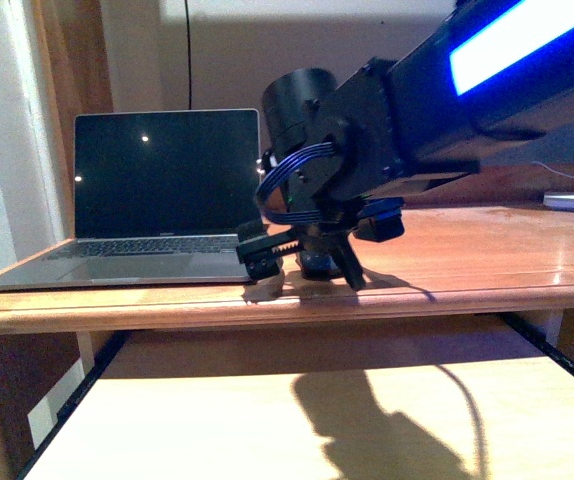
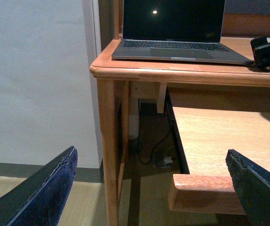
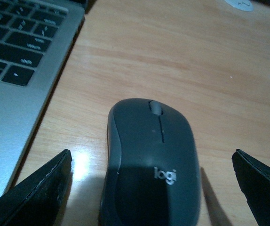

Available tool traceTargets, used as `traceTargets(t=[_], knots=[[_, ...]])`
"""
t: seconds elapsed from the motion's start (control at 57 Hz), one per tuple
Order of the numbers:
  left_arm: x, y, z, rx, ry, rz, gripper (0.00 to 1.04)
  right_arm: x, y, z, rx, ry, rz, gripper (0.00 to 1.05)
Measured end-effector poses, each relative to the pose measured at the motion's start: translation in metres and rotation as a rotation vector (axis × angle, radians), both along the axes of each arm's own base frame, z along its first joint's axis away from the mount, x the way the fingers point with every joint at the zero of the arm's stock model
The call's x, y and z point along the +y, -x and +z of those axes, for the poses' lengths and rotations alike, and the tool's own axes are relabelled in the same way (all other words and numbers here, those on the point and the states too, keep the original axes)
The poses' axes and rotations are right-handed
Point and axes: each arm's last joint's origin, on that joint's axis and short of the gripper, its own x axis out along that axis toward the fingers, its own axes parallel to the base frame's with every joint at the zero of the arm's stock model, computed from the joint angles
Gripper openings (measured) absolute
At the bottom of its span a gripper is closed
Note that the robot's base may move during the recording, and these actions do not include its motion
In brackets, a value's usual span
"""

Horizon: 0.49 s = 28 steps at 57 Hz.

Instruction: Place mouse

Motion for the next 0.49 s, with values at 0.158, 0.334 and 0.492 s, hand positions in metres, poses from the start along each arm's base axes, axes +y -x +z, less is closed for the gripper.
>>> traceTargets(t=[0.158,0.334,0.492], knots=[[0.000,0.000,0.000,0.000,0.000,0.000,0.97,-0.041,0.027,0.029,-0.072,-0.131,0.104,1.04],[0.000,0.000,0.000,0.000,0.000,0.000,0.97,-0.104,0.070,0.039,-0.134,-0.234,0.246,1.04],[0.000,0.000,0.000,0.000,0.000,0.000,0.97,-0.158,0.108,0.009,-0.091,-0.250,0.340,1.04]])
